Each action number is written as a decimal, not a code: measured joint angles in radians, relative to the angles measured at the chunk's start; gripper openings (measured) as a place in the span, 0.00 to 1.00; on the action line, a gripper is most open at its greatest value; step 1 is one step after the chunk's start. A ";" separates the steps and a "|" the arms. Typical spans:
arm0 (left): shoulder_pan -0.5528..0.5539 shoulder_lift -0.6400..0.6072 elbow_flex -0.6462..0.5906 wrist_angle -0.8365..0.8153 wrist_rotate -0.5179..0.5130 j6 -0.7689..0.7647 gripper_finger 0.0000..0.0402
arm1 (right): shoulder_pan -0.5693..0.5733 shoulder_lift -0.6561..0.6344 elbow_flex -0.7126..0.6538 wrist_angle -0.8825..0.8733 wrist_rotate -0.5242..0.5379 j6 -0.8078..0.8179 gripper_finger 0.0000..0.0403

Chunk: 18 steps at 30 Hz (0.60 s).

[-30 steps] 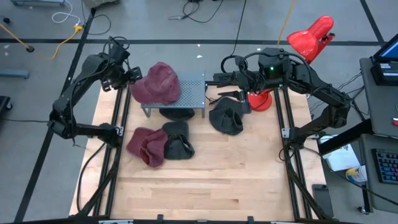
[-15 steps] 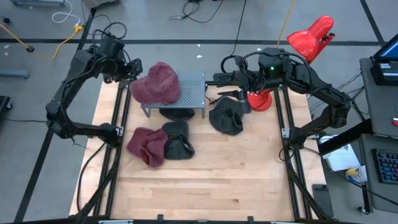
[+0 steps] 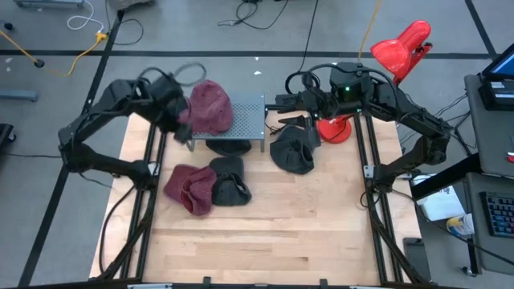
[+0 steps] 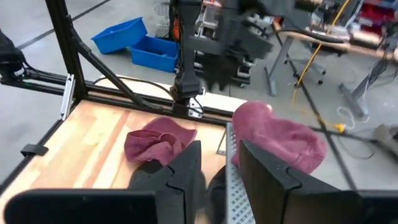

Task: Pick & Place hat
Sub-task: Stack the red cap on top of the red cap on the shelf

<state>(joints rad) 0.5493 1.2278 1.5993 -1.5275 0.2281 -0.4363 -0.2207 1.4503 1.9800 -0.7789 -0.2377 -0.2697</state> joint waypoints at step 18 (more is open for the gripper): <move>-0.682 0.001 -0.006 -0.043 0.037 0.250 0.56 | 0.000 0.070 0.000 -0.027 0.001 0.046 0.26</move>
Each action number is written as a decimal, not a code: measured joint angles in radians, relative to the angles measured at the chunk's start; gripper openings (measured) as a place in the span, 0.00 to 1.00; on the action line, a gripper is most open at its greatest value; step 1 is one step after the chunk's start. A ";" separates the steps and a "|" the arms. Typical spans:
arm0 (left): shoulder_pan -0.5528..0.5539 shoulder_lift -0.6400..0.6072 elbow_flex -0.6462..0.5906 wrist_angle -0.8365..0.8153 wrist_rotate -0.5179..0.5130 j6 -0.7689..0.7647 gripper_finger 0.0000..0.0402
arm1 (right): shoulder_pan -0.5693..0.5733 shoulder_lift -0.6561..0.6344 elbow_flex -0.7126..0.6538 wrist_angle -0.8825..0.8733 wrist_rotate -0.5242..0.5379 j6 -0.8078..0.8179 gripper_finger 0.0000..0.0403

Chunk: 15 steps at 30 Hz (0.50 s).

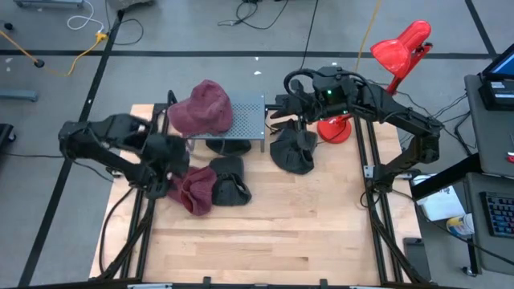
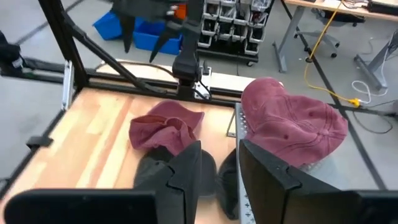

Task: Pick & Place hat
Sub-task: Stack the red cap on top of the red cap on the shelf

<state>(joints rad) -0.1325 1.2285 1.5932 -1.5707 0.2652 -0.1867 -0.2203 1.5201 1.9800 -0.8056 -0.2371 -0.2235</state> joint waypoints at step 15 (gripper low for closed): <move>-0.383 0.010 -0.366 0.060 -0.196 -0.187 0.53 | 0.019 -0.001 0.000 0.002 0.000 0.068 0.26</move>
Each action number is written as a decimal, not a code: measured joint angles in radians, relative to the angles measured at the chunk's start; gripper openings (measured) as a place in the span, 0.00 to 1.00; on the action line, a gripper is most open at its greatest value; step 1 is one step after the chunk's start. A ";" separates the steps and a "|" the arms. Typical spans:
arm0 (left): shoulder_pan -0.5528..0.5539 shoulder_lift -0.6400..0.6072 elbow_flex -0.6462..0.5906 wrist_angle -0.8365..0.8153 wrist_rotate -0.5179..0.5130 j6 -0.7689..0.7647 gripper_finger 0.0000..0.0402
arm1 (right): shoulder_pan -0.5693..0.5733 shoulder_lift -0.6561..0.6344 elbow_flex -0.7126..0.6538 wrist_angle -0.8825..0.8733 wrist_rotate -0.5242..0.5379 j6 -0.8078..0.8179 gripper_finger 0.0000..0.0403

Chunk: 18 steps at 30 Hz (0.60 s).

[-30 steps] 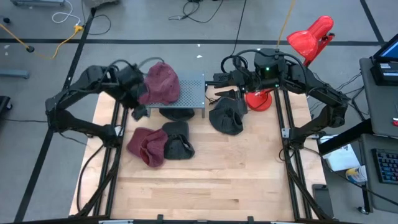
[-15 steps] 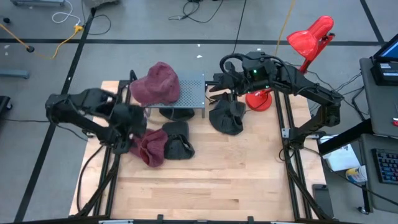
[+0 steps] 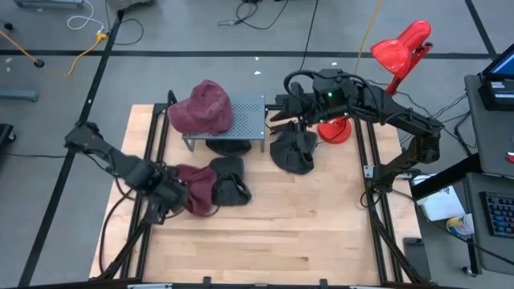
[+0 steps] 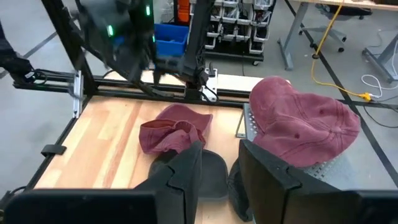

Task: Pick & Place hat
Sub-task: Stack the red cap on top of the red cap on the shelf

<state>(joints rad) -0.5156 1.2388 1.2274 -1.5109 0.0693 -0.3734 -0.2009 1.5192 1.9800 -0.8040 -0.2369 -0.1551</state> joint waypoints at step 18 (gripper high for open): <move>-0.076 0.006 -0.552 0.466 -0.149 -0.172 0.53 | 0.021 0.000 0.000 0.015 0.001 0.008 0.26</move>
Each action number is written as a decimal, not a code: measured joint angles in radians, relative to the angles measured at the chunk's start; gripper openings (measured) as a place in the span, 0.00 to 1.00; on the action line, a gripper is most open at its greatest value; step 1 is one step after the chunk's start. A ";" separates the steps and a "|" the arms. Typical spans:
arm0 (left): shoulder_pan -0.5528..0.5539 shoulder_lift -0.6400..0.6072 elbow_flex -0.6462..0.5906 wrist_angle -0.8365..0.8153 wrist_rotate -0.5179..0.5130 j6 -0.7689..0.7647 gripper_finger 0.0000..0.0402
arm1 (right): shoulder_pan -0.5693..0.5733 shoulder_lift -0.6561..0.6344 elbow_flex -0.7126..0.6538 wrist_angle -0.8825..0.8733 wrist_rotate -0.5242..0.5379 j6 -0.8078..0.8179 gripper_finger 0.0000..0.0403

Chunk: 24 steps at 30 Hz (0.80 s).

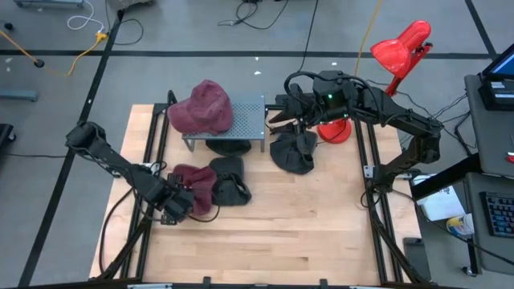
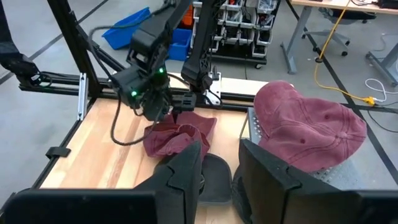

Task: Pick & Place hat
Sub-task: Stack the red cap on top of the red cap on the shelf

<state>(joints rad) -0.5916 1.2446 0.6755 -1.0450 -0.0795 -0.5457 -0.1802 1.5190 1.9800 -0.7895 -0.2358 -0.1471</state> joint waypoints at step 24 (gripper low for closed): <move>0.018 -0.055 0.436 -0.113 0.132 -0.047 0.02 | 0.061 -0.067 -0.001 0.018 0.003 0.051 0.26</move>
<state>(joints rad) -0.5733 1.1897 1.1112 -1.1583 0.0524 -0.5928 -0.1196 1.4515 1.9793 -0.7712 -0.2325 -0.0964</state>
